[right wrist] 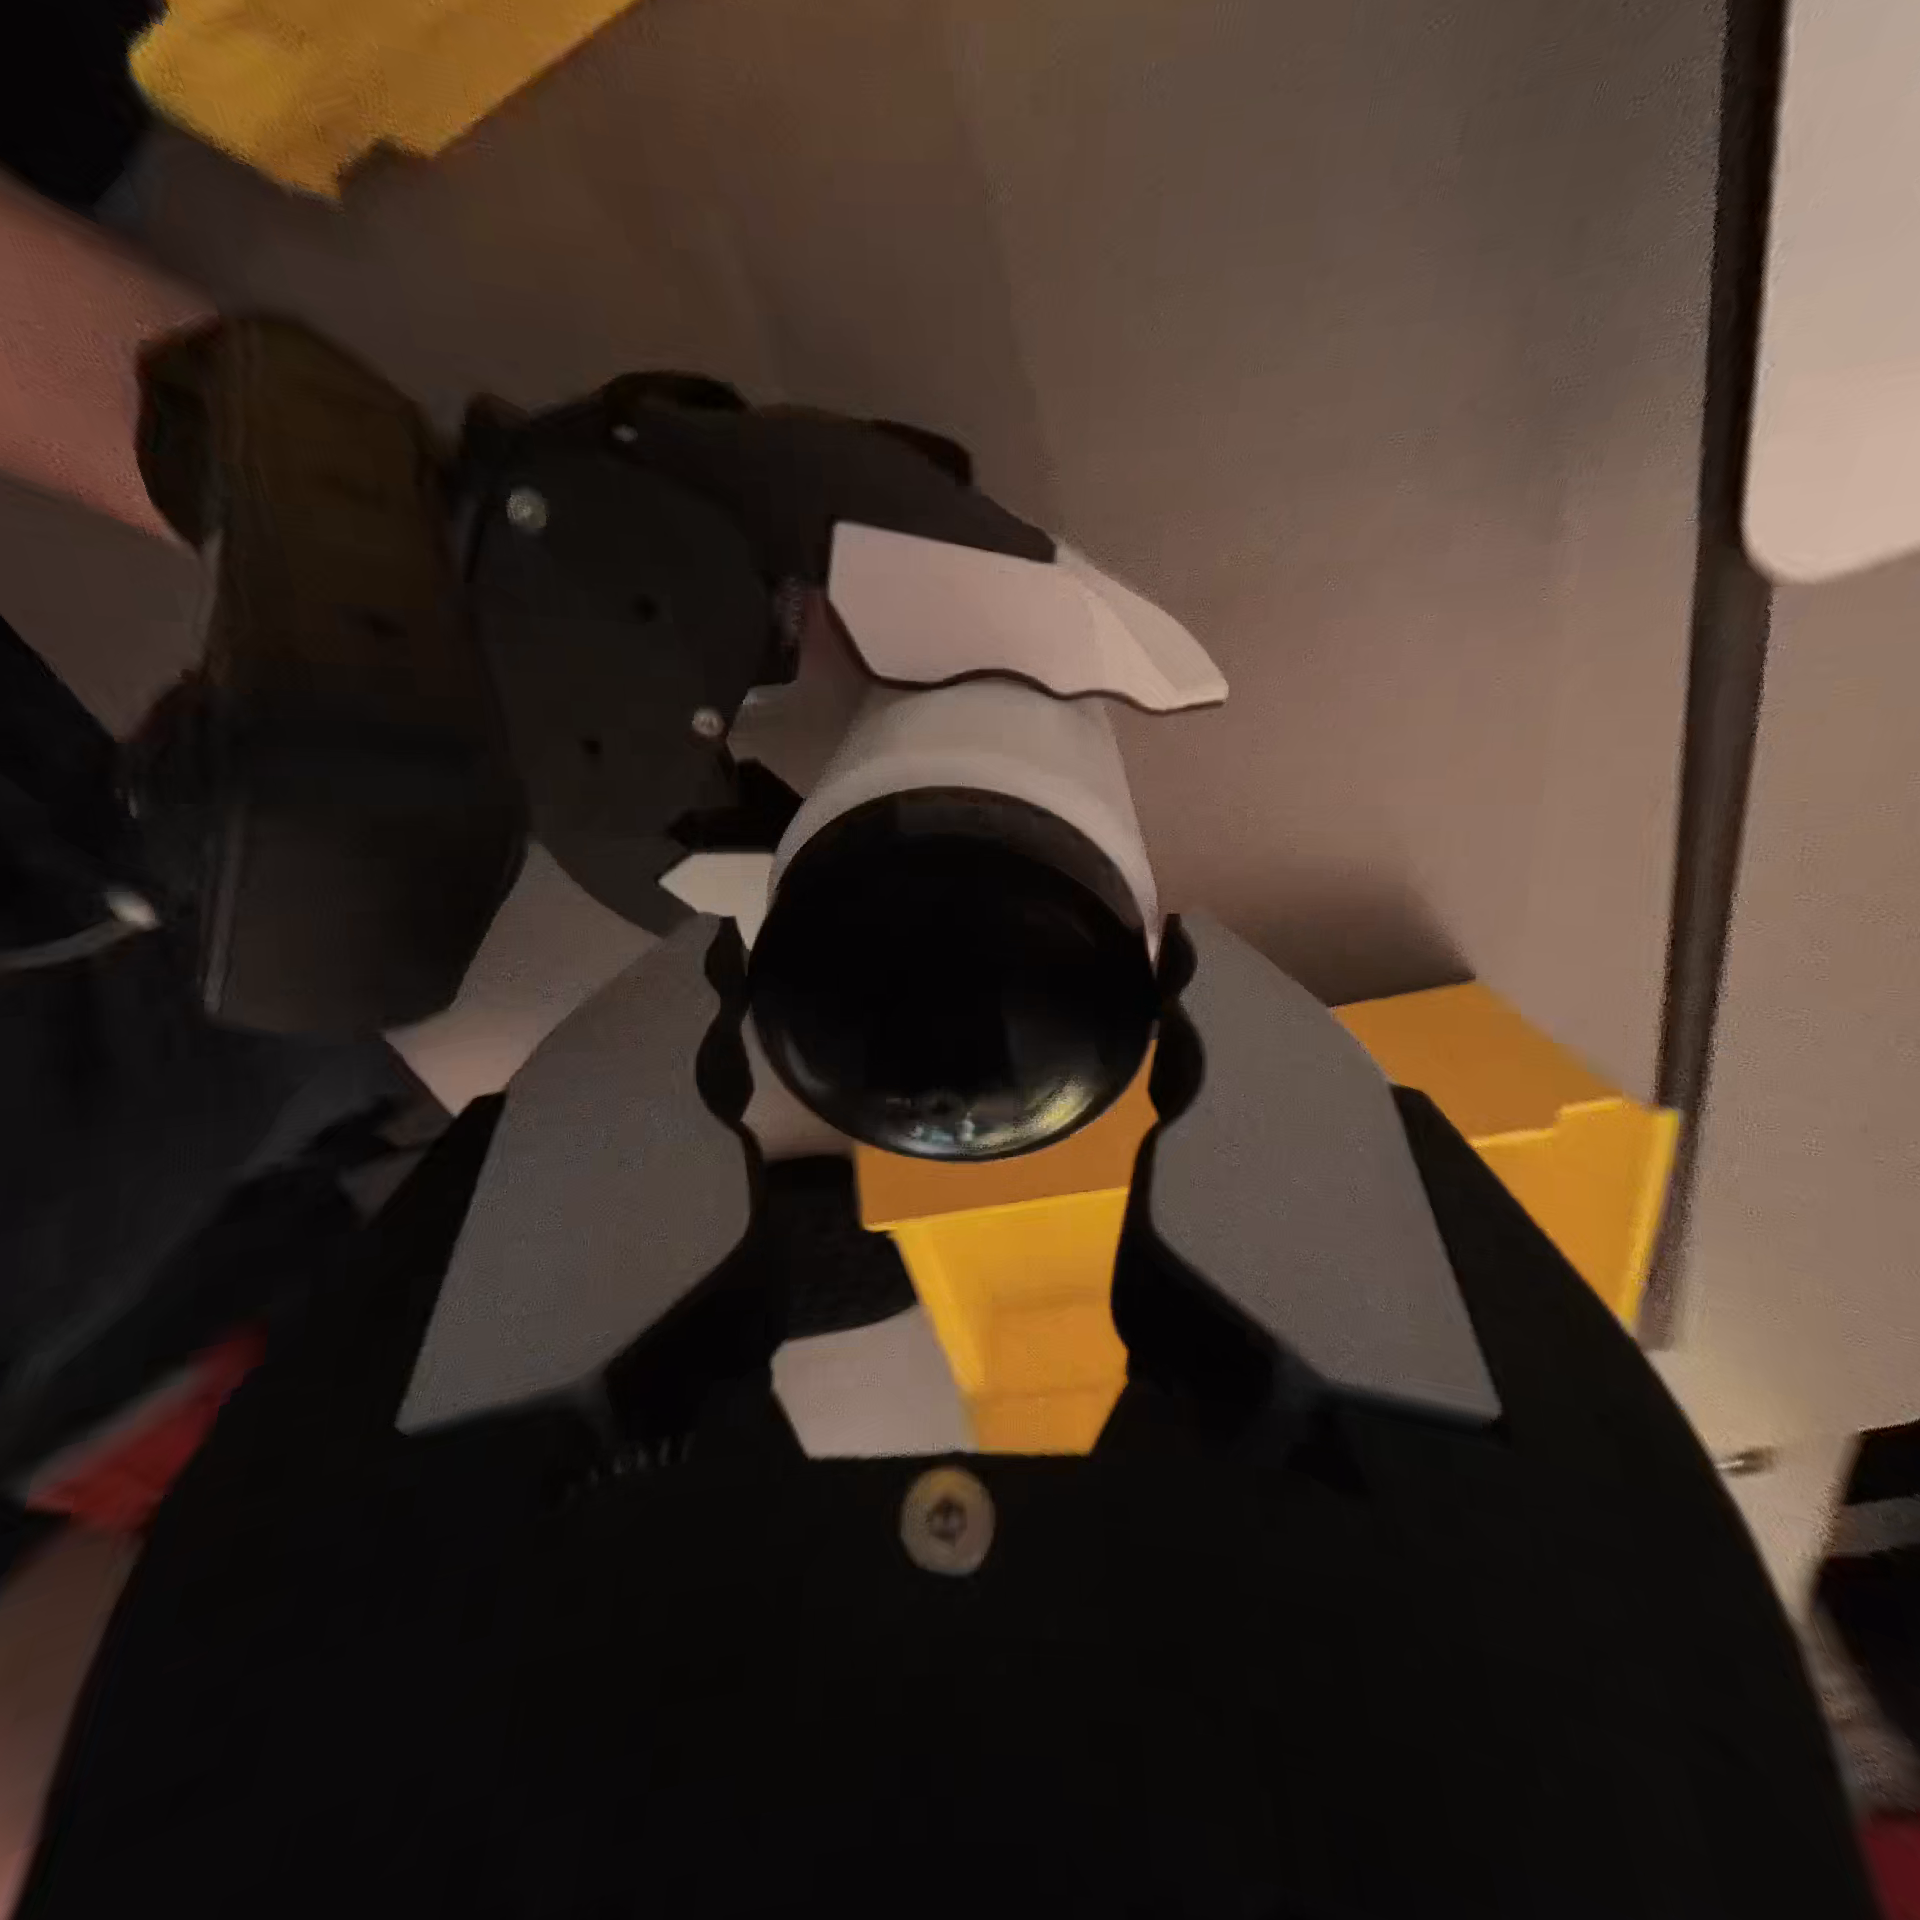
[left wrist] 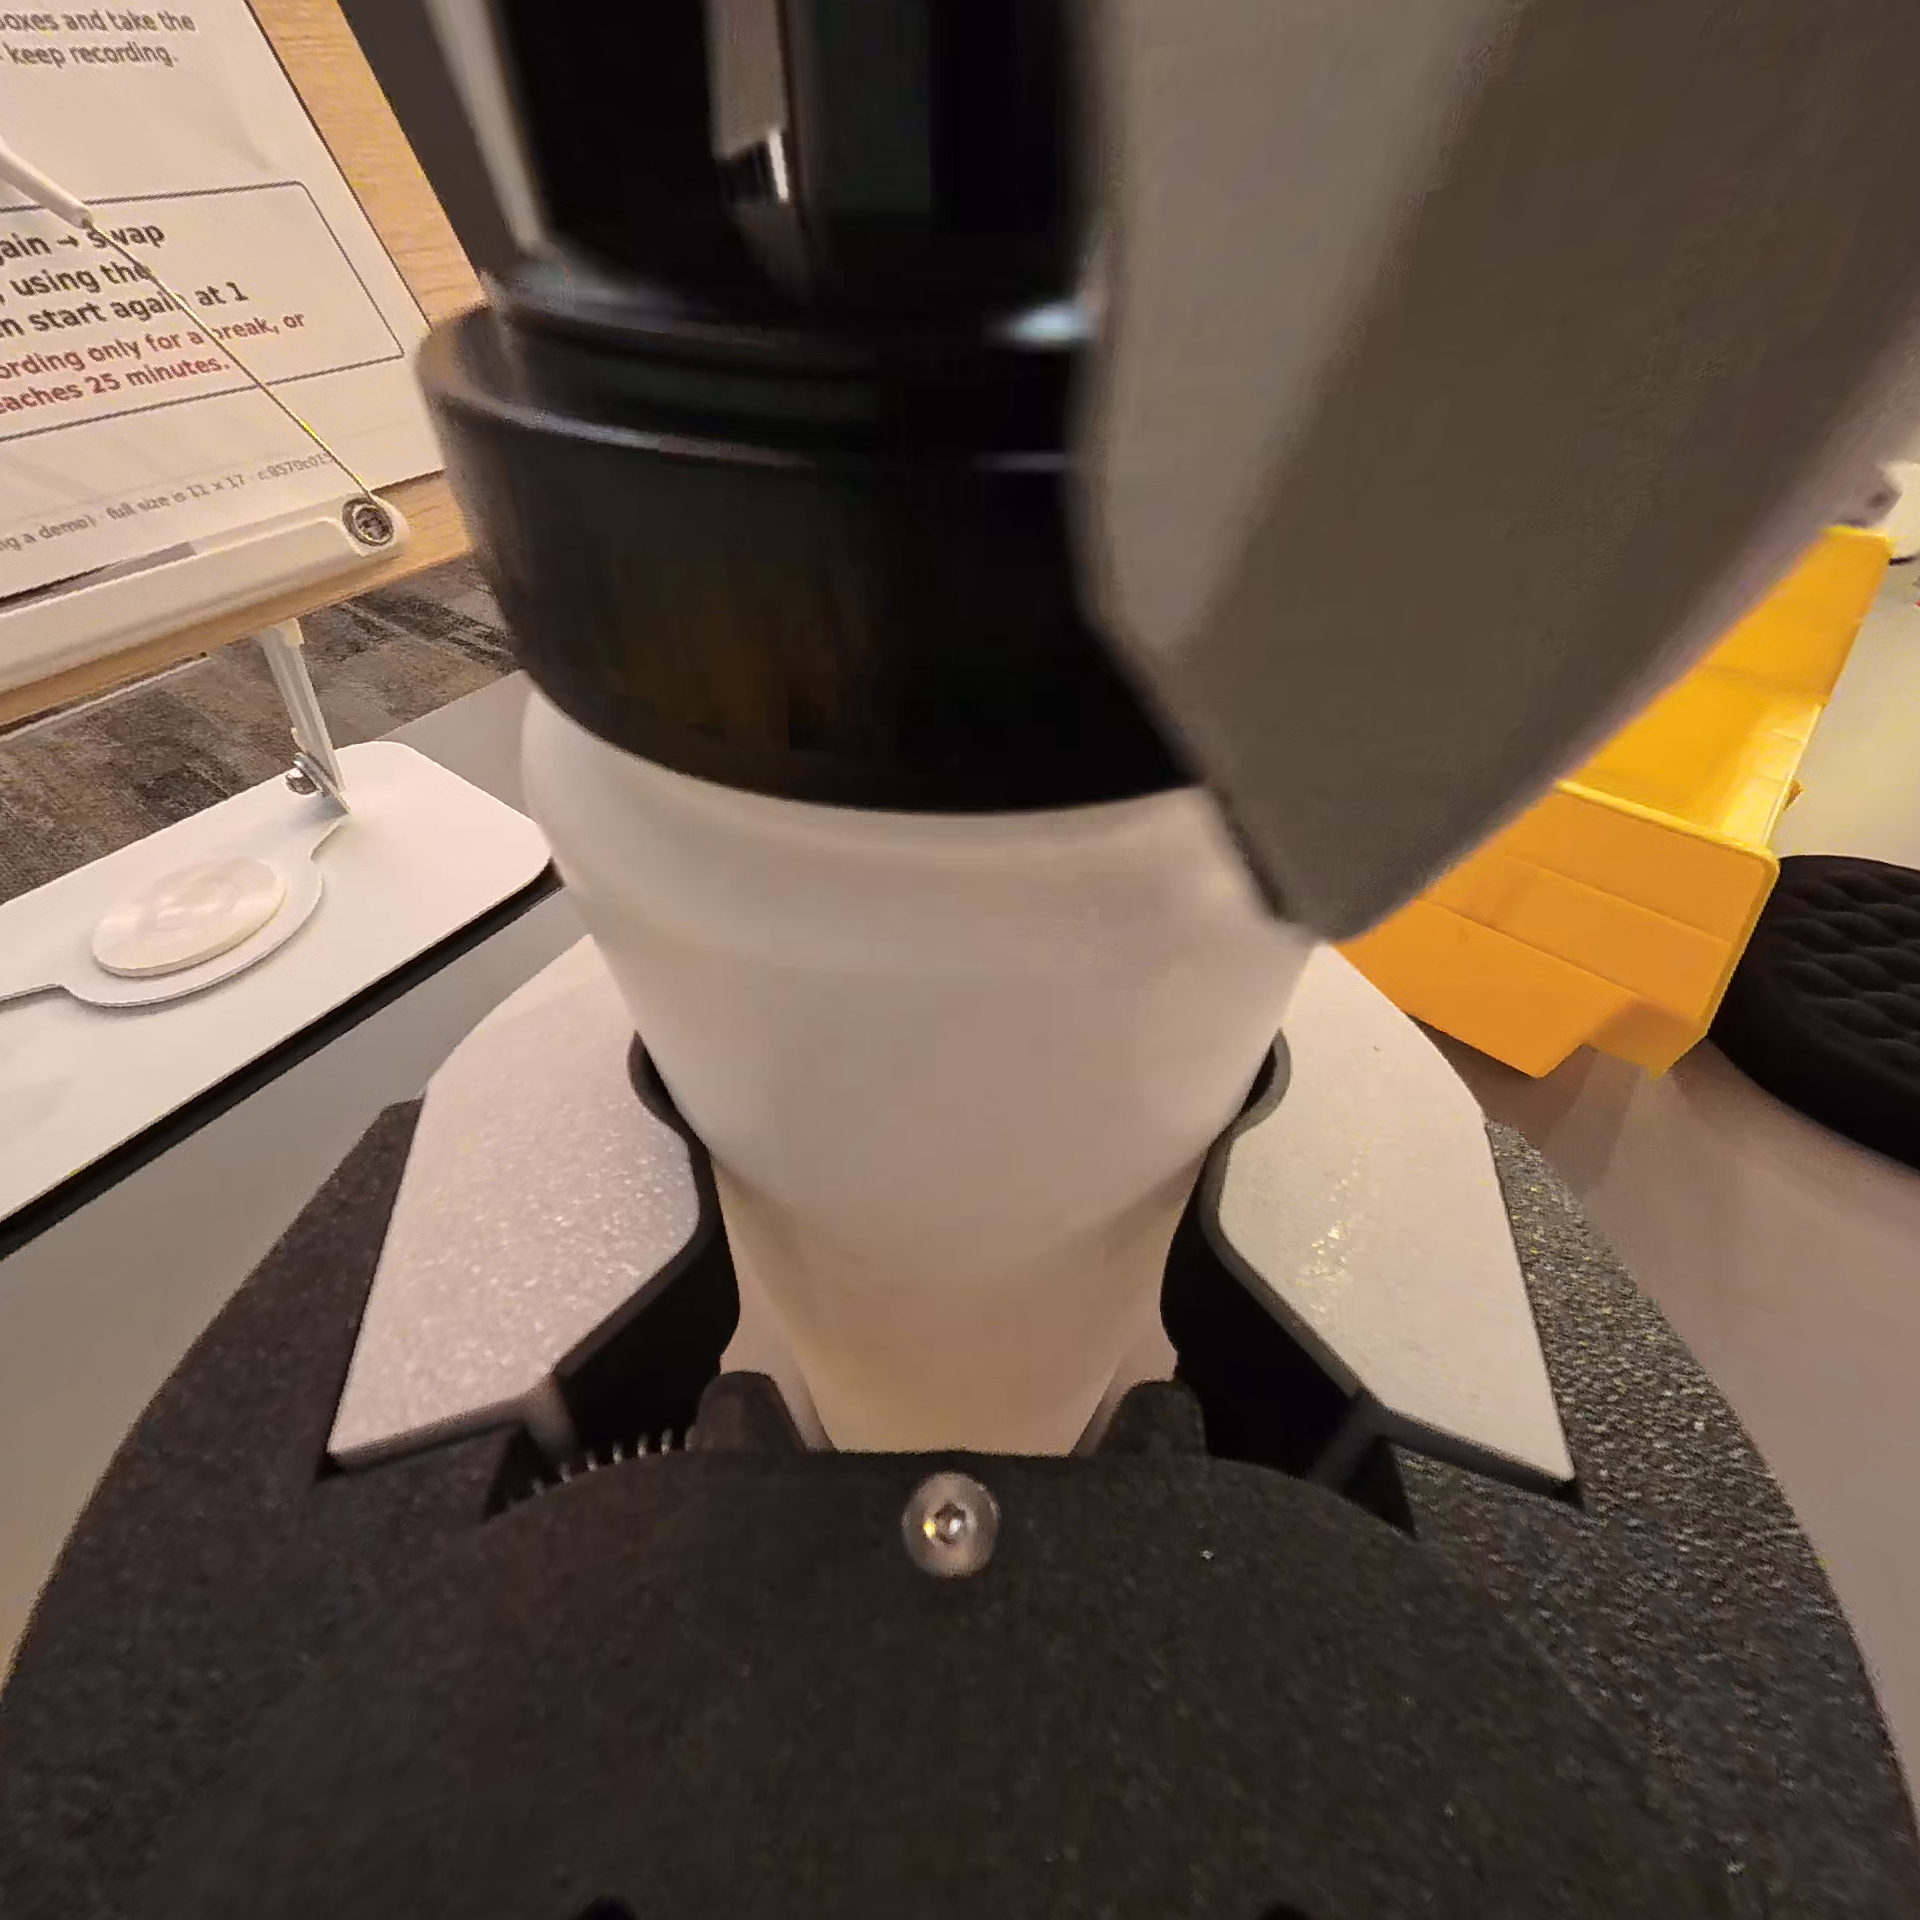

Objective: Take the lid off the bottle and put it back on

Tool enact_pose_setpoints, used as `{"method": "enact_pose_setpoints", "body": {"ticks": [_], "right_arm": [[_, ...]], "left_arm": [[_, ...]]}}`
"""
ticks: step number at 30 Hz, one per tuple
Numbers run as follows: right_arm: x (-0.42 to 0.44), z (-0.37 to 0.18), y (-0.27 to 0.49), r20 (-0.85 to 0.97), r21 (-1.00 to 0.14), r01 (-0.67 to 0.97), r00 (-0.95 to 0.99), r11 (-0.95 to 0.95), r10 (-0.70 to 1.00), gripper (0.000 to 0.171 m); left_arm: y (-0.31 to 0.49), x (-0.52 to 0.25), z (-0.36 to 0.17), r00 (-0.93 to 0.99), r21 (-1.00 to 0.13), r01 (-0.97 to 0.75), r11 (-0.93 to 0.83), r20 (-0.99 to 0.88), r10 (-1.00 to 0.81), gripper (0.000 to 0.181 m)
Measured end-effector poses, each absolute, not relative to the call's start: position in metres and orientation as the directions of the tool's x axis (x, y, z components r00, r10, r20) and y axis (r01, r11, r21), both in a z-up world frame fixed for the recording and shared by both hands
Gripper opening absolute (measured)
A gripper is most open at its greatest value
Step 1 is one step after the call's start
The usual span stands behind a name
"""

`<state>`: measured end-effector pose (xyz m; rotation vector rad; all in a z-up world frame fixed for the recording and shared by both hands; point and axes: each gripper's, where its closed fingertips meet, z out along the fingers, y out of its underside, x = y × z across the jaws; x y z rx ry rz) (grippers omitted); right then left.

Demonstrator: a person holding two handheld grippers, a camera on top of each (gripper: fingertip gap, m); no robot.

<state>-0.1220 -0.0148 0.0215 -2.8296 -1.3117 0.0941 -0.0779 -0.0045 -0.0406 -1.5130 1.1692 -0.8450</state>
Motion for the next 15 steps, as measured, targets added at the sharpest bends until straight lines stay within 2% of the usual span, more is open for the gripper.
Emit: {"method": "enact_pose_setpoints", "body": {"ticks": [2,4,6,10,12,15], "right_arm": [[-0.124,0.023,-0.017,-0.001,-0.068,0.920,0.386,-0.385,0.922,0.077],[-0.125,0.023,-0.016,-0.008,-0.112,0.931,0.347,-0.346,0.938,0.077],[-0.126,0.024,-0.011,-0.013,-0.172,0.897,0.411,-0.407,0.912,0.077],[-0.120,0.033,-0.007,-0.002,-0.206,0.744,0.649,-0.636,0.761,0.085],[-0.117,0.033,-0.005,0.015,-0.194,0.658,0.744,-0.728,0.668,0.085],[-0.122,0.026,-0.011,-0.045,-0.118,0.572,0.813,-0.812,0.580,0.081]], "left_arm": [[-0.005,-0.078,-0.040,0.283,-0.967,-0.253,-0.020,-0.054,-0.958,0.104],[-0.004,-0.078,-0.041,0.285,-0.967,-0.254,-0.030,-0.045,-0.957,0.104],[-0.002,-0.079,-0.041,0.289,-0.968,-0.248,-0.048,-0.027,-0.957,0.104],[0.000,-0.080,-0.041,0.297,-0.968,-0.243,-0.065,-0.010,-0.955,0.104],[-0.001,-0.080,-0.041,0.298,-0.967,-0.247,-0.058,-0.019,-0.954,0.104],[-0.003,-0.079,-0.041,0.298,-0.967,-0.253,-0.045,-0.034,-0.954,0.104]]}}
